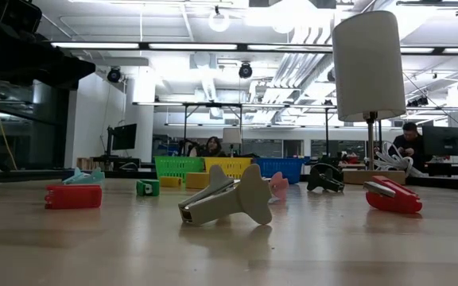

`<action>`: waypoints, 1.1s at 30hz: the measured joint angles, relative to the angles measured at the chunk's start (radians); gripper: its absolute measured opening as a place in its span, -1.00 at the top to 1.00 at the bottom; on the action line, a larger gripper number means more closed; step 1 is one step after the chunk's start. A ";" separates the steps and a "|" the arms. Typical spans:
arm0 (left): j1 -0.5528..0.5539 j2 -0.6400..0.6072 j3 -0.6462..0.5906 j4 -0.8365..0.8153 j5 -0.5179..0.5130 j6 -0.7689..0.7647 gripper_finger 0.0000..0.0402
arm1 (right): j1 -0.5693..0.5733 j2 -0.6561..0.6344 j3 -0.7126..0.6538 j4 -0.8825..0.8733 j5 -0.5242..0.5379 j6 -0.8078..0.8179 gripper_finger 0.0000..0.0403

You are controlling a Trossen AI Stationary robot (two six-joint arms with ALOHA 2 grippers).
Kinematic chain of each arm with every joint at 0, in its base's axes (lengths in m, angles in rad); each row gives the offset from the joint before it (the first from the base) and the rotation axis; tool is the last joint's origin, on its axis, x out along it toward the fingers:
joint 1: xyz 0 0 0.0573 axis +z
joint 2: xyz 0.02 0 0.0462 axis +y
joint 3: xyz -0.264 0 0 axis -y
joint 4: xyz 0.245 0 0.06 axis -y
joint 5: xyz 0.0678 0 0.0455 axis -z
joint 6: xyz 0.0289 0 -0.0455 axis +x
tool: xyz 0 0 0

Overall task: Pick and place Stapler, Stapler remover, tape
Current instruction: Put the blue tape into the blue bin

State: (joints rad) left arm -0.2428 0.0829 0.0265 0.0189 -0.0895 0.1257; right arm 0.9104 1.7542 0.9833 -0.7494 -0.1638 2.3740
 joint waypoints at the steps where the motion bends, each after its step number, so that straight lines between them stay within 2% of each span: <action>1: 0.000 0.000 0.000 0.000 0.000 0.000 -0.29 | 0.000 0.000 0.000 0.000 0.000 -0.001 0.84; 7: 0.000 0.000 0.000 0.000 0.000 0.000 -0.29 | -0.034 0.000 0.004 -0.013 0.004 -0.061 0.84; 15: 0.000 0.000 0.000 0.000 0.000 0.000 -0.29 | -0.203 -0.014 0.077 -0.114 0.116 -0.350 0.84; 21: 0.000 0.000 0.000 0.000 0.000 0.000 -0.29 | -0.420 -0.016 0.135 -0.204 0.168 -0.679 0.84; 33: 0.000 0.000 0.000 0.000 0.000 0.000 -0.29 | -0.975 -0.016 0.238 -0.165 0.326 -1.392 0.84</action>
State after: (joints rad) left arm -0.2426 0.0828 0.0267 0.0189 -0.0895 0.1257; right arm -0.0644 1.7382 1.2209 -0.9147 0.1624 0.9823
